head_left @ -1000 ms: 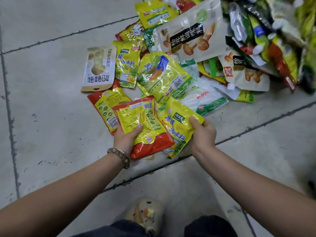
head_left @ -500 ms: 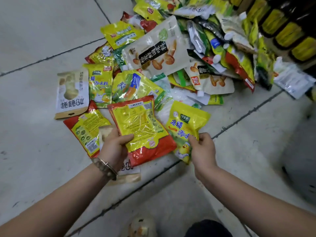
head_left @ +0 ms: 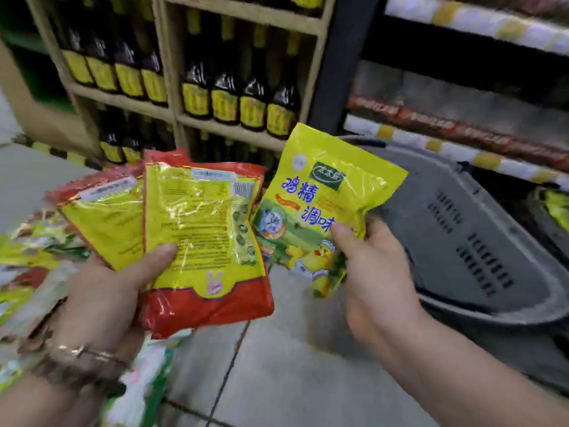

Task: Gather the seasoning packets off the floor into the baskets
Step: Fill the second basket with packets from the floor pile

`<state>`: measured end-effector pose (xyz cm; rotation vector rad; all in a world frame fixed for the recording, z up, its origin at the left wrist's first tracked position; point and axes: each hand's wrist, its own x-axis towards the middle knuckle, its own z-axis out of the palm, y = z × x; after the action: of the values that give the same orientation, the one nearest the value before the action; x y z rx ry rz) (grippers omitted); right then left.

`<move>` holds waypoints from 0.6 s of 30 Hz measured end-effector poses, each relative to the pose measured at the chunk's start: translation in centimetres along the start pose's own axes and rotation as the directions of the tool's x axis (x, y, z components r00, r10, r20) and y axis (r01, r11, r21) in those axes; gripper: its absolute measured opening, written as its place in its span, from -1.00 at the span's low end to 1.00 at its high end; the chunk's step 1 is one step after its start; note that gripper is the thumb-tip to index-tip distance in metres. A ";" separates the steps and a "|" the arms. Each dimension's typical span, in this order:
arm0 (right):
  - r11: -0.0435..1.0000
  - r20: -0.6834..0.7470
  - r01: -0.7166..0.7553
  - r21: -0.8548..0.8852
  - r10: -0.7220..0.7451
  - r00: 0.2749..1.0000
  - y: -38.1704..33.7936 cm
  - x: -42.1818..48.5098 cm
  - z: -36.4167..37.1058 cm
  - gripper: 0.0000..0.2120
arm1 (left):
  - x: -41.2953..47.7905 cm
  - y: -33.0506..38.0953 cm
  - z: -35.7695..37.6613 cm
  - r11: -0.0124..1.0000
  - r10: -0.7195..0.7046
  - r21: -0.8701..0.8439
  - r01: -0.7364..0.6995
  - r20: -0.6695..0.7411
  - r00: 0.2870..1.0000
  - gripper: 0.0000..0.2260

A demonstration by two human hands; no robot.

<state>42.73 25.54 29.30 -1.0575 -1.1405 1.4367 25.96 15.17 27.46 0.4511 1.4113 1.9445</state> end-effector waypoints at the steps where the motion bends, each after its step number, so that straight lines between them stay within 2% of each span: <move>1: 1.000 -0.035 0.009 0.007 -0.009 0.999 -1.9 1.2 -1.4 -0.88 | 0.3 0.7 2.4 1.000 0.008 -0.007 -0.008 0.034 0.999 -0.76; 2: 1.000 -0.072 0.019 0.010 -0.018 0.997 -3.7 2.6 -3.0 -0.87 | 0.5 1.5 5.0 1.000 -0.001 -0.012 0.001 0.059 0.998 -0.86; 3: 0.999 -0.103 0.034 0.008 -0.033 0.994 -5.4 4.3 -4.7 -0.85 | 1.0 1.9 7.6 1.000 -0.010 -0.023 0.012 0.085 0.996 -0.88; 5: 0.998 -0.150 0.069 0.007 -0.068 0.986 -8.5 8.1 -8.0 -0.81 | 1.9 2.4 12.5 0.999 -0.033 -0.015 0.036 0.134 0.990 -0.80; 7: 0.994 -0.204 0.100 -0.044 -0.107 0.973 -10.5 12.3 -11.1 -0.85 | 3.3 2.2 17.5 0.997 -0.043 0.074 0.032 0.158 0.987 -0.78; 10: 0.984 -0.276 0.076 -0.160 -0.118 0.954 -10.4 19.3 -15.8 -0.82 | 6.4 -0.3 25.2 0.987 -0.076 0.155 0.052 0.154 0.985 -0.77; 15: 0.906 -0.413 -0.182 -0.382 0.008 0.911 -3.4 28.9 -22.3 -0.79 | 11.8 -8.2 35.1 0.881 -0.126 0.464 0.088 0.052 0.991 -0.72; 18: 0.799 -0.466 -0.349 -0.490 0.098 0.879 0.6 30.9 -24.1 -0.79 | 14.2 -13.1 37.8 0.758 -0.223 0.614 0.219 -0.071 0.972 -0.72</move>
<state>61.78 59.16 22.63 -1.8850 -1.1626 0.9697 43.99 53.58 26.94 0.5497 1.9982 1.2489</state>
